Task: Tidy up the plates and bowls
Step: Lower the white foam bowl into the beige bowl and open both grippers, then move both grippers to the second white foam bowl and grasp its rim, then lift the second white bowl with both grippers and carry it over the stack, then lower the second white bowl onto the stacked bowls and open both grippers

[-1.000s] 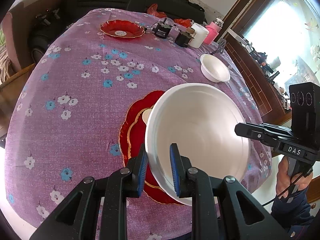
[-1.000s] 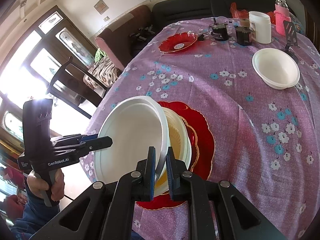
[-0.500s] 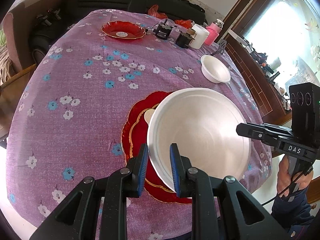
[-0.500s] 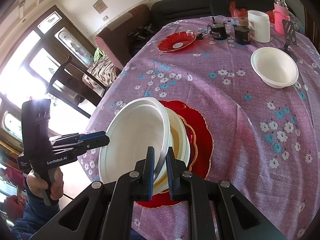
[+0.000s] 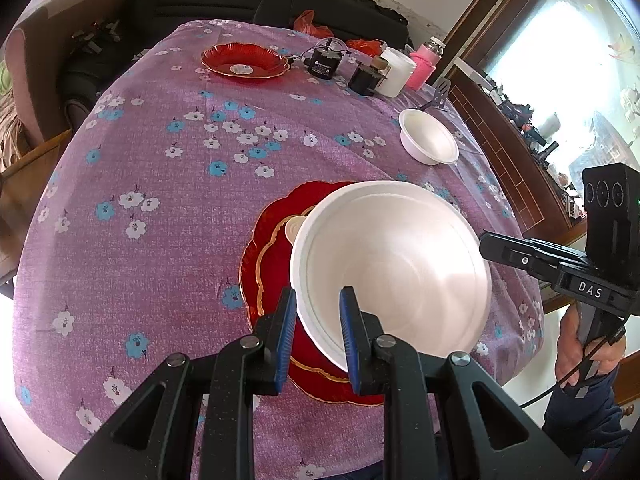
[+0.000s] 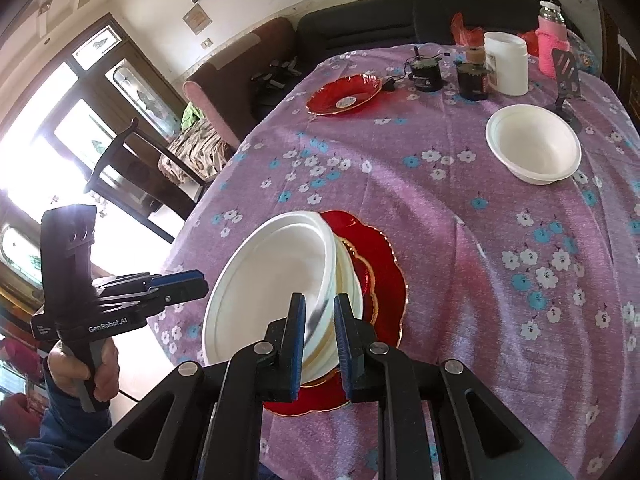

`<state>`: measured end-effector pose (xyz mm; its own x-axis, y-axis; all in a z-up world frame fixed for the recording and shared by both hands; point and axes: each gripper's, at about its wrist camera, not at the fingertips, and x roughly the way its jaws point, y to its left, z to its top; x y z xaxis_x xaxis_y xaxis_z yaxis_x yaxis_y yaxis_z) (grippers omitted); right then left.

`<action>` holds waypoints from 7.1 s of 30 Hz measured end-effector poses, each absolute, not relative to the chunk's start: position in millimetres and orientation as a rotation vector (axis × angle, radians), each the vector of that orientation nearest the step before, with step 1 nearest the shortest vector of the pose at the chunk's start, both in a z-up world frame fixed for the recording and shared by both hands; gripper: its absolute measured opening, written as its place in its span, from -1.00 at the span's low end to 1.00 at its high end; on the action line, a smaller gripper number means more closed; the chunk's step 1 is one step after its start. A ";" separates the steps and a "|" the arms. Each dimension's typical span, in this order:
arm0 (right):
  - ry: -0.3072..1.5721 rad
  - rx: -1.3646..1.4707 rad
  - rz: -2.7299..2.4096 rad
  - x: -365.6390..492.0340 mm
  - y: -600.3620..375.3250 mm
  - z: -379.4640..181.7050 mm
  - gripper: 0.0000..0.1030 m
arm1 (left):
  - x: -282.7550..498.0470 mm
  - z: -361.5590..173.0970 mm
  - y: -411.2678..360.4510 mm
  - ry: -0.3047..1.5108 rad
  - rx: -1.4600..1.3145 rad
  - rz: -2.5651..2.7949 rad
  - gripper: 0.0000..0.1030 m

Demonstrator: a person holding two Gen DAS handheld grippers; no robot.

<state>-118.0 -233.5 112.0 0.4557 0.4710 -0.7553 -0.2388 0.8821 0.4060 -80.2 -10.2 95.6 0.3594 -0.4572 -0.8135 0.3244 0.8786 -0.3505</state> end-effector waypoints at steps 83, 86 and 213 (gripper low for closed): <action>0.713 0.698 0.089 1.5 -493.4 61.9 -0.42 | 131.1 76.9 -273.5 1.218 -0.141 -0.371 -0.22; 0.747 0.699 0.100 6.6 -487.4 53.2 -0.42 | 142.9 61.2 -276.4 1.252 -0.141 -0.358 -0.33; 0.784 0.406 0.465 -161.9 -216.3 82.1 -0.77 | -130.0 84.3 -32.4 0.818 -0.040 -0.335 -0.62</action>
